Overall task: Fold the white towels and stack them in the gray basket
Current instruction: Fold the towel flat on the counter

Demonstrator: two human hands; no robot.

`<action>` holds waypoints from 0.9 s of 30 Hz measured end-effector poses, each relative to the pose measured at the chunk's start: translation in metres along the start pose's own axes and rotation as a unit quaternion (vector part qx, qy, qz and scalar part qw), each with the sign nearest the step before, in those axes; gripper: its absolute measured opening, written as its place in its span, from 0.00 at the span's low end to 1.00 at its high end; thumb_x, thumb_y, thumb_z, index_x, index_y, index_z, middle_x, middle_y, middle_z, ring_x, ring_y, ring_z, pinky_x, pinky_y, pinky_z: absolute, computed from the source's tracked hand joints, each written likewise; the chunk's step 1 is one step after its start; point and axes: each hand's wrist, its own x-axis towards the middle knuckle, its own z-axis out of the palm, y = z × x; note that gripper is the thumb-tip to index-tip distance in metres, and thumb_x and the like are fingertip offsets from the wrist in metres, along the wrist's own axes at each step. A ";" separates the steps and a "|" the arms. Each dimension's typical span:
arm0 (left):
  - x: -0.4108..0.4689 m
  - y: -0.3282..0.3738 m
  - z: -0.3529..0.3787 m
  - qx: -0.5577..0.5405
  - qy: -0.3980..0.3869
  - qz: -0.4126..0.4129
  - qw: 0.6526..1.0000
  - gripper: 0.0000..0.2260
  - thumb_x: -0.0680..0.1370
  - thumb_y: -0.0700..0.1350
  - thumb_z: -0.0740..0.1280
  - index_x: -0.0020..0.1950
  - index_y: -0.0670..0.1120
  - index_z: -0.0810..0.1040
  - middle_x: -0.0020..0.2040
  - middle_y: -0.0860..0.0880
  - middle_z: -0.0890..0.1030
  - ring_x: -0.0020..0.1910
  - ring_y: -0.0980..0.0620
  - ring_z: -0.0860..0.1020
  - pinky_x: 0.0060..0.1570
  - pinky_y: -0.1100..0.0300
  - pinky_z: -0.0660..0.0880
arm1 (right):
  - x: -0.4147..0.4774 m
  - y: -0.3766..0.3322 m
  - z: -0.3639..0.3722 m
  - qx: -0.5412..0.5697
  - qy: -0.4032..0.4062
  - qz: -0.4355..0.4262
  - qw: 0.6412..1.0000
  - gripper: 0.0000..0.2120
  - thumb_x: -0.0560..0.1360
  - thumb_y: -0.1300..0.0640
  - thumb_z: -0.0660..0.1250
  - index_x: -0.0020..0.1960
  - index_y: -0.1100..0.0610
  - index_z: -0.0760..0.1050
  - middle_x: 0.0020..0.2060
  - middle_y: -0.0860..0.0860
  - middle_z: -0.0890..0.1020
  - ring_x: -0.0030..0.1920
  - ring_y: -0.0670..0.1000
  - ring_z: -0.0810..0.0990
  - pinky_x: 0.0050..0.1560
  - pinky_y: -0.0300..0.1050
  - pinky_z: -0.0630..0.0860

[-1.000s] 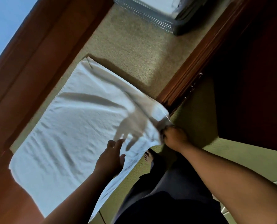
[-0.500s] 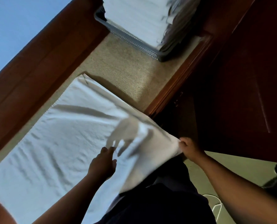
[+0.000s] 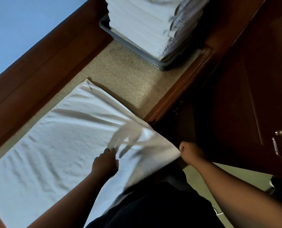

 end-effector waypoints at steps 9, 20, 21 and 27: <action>0.010 0.009 -0.016 -0.009 0.019 0.065 0.998 0.17 0.82 0.51 0.62 0.70 0.48 0.70 0.65 0.47 0.72 0.59 0.45 0.76 0.56 0.52 0.74 | 0.022 -0.083 -0.018 0.081 0.083 -0.177 0.977 0.06 0.76 0.58 0.66 0.52 0.56 0.78 0.51 0.56 0.79 0.49 0.59 0.79 0.46 0.45 0.72; 0.078 0.041 -0.074 0.079 0.086 0.199 0.973 0.32 0.79 0.39 0.64 0.81 0.51 0.57 0.80 0.50 0.60 0.74 0.41 0.62 0.65 0.48 0.69 | 0.025 -0.147 -0.015 -0.032 0.098 -0.191 0.976 0.10 0.75 0.56 0.66 0.55 0.57 0.76 0.56 0.57 0.77 0.58 0.61 0.75 0.56 0.51 0.72; 0.087 0.042 -0.079 0.111 0.086 0.214 0.967 0.31 0.78 0.38 0.63 0.80 0.51 0.59 0.78 0.50 0.62 0.73 0.41 0.63 0.64 0.48 0.69 | 0.025 -0.148 -0.018 -0.043 0.091 -0.186 0.977 0.10 0.76 0.54 0.65 0.56 0.56 0.76 0.57 0.56 0.77 0.59 0.60 0.75 0.58 0.50 0.72; 0.132 0.033 -0.109 0.258 0.058 0.239 0.934 0.15 0.79 0.47 0.63 0.65 0.48 0.71 0.59 0.47 0.78 0.63 0.41 0.70 0.63 0.48 0.63 | 0.024 -0.163 -0.039 0.094 0.028 -0.144 0.985 0.08 0.75 0.58 0.65 0.44 0.51 0.66 0.38 0.50 0.75 0.46 0.57 0.78 0.41 0.44 0.65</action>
